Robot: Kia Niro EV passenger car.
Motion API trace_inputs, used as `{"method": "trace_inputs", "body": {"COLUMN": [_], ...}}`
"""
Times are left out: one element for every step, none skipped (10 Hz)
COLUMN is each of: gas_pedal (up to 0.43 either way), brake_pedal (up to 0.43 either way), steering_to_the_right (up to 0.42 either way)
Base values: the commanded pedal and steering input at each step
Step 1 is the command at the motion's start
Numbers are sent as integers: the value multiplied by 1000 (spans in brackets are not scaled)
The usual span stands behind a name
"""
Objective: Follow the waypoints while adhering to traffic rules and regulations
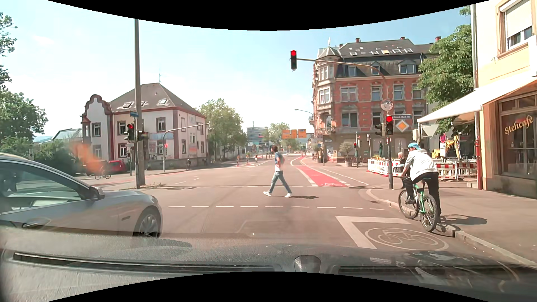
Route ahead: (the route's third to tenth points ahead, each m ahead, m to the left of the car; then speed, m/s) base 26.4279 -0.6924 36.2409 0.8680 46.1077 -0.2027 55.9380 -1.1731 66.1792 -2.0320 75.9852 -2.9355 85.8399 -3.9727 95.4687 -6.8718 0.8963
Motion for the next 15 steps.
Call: {"method": "trace_inputs", "body": {"gas_pedal": [0, 0, 0, 0, 0, 0, 0, 0, 0, 0, 0, 0, 0, 0, 0], "brake_pedal": [256, 256, 256, 256, 256, 256, 256, 262, 268, 268, 268, 268, 274, 274, 274], "steering_to_the_right": [4, 4, 4, 4, 4, 5, 5, 4, 4, 4, 4, 4, 6, 6, 6]}}
